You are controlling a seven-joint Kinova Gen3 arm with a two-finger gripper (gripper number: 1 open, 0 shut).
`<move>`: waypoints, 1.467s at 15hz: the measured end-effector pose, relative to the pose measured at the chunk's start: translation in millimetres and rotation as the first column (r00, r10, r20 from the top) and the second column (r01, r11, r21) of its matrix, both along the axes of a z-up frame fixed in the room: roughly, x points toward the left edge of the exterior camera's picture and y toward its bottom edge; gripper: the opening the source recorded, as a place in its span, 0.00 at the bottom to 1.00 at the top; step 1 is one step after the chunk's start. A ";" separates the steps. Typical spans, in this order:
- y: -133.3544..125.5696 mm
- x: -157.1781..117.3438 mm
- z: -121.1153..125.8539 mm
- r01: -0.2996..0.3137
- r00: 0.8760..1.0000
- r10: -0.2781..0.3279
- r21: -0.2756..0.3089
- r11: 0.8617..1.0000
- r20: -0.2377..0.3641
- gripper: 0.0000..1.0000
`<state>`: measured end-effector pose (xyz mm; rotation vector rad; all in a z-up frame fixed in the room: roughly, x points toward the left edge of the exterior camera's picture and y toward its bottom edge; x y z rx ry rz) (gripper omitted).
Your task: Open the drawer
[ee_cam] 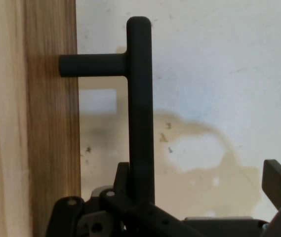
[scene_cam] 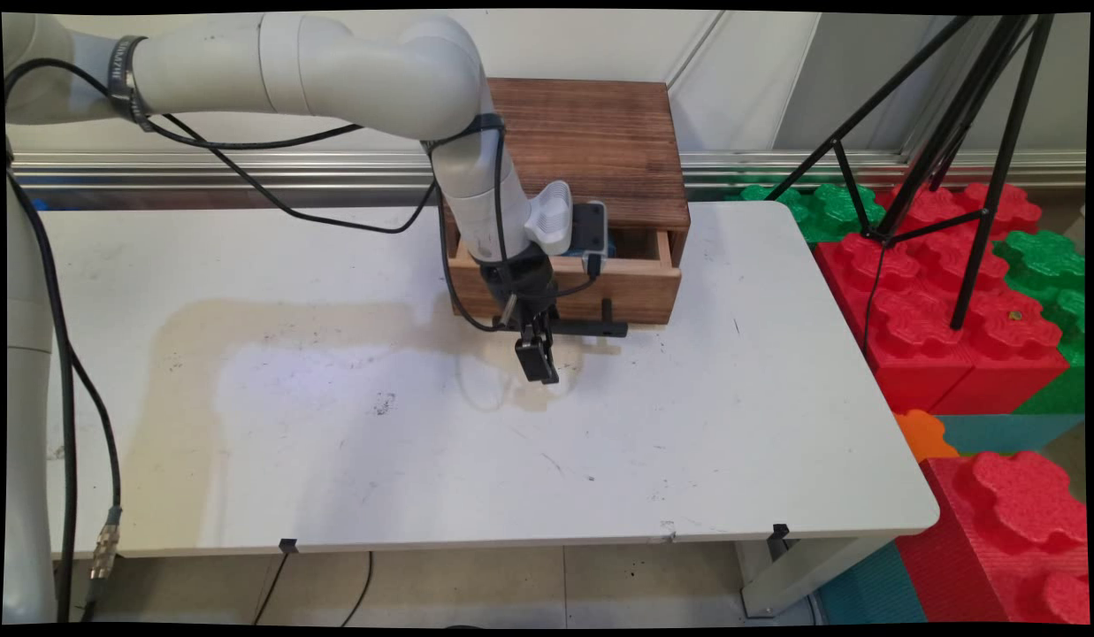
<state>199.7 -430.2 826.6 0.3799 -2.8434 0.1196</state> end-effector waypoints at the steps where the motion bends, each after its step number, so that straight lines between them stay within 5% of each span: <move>1: 2.2 -0.7 0.0 0.000 1.000 0.000 0.002 1.000 -0.002 1.00; 22: 65.2 -19.1 1.0 0.065 0.997 -0.064 0.041 0.997 -0.033 1.00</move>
